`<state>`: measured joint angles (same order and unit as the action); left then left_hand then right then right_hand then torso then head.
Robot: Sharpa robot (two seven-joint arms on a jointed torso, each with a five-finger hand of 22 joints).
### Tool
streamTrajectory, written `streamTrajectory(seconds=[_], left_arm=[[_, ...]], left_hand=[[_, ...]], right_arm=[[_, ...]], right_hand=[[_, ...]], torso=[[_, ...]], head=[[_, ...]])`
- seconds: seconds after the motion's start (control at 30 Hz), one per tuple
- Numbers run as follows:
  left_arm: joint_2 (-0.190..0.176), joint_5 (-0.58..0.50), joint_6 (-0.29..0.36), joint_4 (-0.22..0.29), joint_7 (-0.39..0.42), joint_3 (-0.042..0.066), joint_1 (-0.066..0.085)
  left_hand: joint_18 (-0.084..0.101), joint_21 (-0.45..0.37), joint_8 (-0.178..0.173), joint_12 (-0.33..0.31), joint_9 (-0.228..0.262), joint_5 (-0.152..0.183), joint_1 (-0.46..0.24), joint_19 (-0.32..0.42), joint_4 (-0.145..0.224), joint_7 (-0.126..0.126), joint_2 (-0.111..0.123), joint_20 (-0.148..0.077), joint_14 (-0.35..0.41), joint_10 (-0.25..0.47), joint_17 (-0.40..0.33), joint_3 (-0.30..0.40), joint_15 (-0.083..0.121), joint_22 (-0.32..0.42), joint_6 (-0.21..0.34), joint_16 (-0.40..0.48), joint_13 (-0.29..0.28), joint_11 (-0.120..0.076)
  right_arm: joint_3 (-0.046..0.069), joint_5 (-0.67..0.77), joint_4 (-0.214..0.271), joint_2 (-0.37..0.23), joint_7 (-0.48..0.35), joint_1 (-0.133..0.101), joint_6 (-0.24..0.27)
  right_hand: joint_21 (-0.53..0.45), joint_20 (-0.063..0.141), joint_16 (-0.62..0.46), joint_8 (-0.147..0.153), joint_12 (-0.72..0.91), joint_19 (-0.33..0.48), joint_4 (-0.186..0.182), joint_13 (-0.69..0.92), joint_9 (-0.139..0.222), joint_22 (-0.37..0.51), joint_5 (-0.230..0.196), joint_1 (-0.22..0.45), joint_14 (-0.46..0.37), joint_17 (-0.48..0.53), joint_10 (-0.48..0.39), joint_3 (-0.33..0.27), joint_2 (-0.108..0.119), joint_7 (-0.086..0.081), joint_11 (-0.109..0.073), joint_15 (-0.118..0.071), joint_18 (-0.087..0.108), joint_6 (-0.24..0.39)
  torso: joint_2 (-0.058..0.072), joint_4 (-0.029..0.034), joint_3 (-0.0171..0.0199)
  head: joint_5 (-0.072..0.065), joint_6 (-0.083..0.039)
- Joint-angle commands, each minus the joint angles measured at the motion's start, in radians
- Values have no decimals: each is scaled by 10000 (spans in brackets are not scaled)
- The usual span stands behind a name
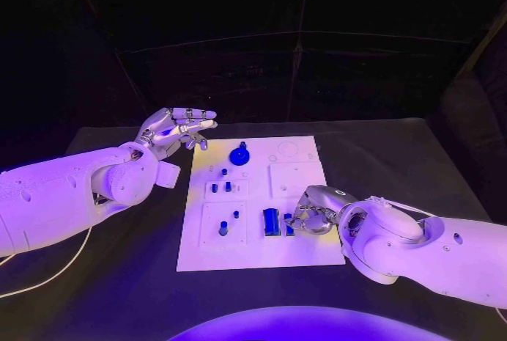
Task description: Assemble the parts on the task board
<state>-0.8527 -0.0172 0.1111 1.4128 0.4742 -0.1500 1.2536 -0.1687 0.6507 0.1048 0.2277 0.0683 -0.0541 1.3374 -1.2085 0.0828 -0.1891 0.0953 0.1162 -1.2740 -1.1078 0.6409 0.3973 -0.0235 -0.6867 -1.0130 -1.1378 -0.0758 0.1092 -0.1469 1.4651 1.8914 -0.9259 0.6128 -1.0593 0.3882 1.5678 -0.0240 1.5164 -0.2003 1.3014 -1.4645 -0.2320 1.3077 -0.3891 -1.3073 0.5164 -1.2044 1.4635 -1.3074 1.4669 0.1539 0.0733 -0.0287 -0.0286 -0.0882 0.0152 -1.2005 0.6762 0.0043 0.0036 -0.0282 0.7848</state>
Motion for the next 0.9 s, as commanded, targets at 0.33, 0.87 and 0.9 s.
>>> streamTrajectory(seconds=[0.33, 0.87, 0.9], left_arm=[[-12, -26, -90, 22, 55, 8, 17], [-11, -26, -94, -11, 50, 8, 17], [-10, -26, -95, -16, 50, 8, 16]], left_hand=[[-140, -57, 37, 29, -8, 19, 6, 42, 2, 24, -93, 26, 69, 99, -16, -38, 24, 14, 61, 32, 16, 5], [-140, -57, 37, 29, -8, 19, 6, 42, 2, 24, -93, 26, 69, 99, -16, -38, 24, 14, 61, 32, 16, 5], [-140, -57, 37, 29, -8, 19, 6, 42, 2, 24, -93, 26, 69, 99, -16, -38, 24, 14, 61, 32, 16, 5]], right_arm=[[2, -7, -24, 38, 7, -8, 84], [2, 44, 195, -253, -234, -8, 227], [2, 18, 229, -302, -307, -8, 229]], right_hand=[[30, 98, 46, -81, 106, -1063, -333, 757, -115, -2635, 76, 472, 914, -1864, 163, -498, 37, -53, -95, -94, -152, 21], [30, 92, 6, -215, 32, -1063, -17, 787, -410, -2635, -1986, -192, 903, -1817, 125, -1425, 122, -79, -72, -82, -152, 245], [30, 85, -2, -209, 7, -1063, 14, 776, -418, -2635, -2119, -244, 900, -1806, 113, -1495, 134, -91, -60, -74, -152, 275]], torso=[[-5, 0, -1], [-7, -11, 8], [-12, -9, 9]], head=[[-2, 1], [-25, -25], [-26, -28]])
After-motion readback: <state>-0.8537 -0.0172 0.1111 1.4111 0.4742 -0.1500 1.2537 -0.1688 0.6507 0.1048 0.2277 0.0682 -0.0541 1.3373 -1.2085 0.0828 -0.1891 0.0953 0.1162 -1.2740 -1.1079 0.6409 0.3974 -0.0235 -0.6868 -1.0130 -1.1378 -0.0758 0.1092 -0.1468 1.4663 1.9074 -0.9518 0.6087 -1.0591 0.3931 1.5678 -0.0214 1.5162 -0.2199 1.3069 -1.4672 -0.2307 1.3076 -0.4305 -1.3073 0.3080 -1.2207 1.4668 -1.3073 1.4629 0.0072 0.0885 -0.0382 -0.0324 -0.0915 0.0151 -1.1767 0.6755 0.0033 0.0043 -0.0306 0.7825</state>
